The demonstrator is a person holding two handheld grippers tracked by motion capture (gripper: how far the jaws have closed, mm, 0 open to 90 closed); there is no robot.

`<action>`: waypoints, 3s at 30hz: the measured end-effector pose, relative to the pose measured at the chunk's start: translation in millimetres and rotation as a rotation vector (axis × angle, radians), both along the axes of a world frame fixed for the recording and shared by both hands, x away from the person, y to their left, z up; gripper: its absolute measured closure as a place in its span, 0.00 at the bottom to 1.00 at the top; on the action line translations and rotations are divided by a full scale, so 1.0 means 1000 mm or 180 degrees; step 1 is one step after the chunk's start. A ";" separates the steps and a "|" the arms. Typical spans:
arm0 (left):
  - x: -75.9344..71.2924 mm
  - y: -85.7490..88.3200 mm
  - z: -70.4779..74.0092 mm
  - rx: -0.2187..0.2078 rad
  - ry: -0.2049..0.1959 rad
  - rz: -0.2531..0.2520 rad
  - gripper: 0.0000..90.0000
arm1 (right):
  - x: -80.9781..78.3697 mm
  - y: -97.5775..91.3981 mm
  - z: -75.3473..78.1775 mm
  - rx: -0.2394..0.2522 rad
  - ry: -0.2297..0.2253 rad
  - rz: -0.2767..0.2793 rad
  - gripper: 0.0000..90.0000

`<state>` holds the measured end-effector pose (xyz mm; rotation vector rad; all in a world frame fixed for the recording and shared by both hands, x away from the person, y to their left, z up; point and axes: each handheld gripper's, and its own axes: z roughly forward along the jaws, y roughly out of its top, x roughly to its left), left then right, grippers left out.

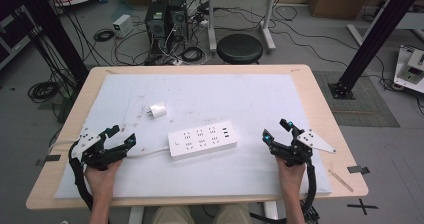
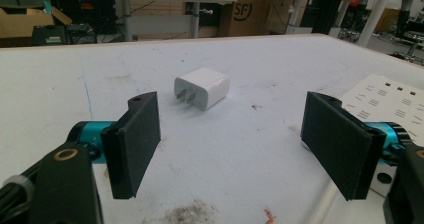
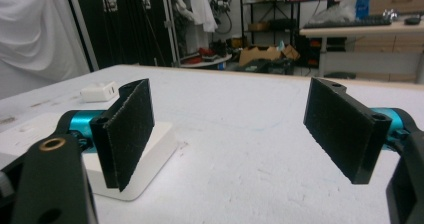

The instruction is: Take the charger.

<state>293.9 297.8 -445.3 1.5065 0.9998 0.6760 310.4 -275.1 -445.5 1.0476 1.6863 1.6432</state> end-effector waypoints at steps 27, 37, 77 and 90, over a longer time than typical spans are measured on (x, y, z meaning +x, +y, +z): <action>0.003 -0.015 0.002 0.0393 0.0063 -0.0187 0.26 | 0.001 -0.001 0.000 0.0050 0.0029 0.0036 0.23; 0.012 -0.015 0.025 0.0502 0.0238 -0.0477 0.27 | 0.002 -0.001 0.000 0.0049 0.0068 0.0044 0.23; 0.168 -0.051 0.055 0.1634 0.1021 -0.1470 0.27 | 0.004 0.005 0.000 -0.0129 0.0171 0.0222 0.23; 0.191 -0.049 0.027 0.1535 0.1167 -0.1543 0.27 | 0.004 0.005 -0.001 -0.0145 0.0167 0.0216 0.23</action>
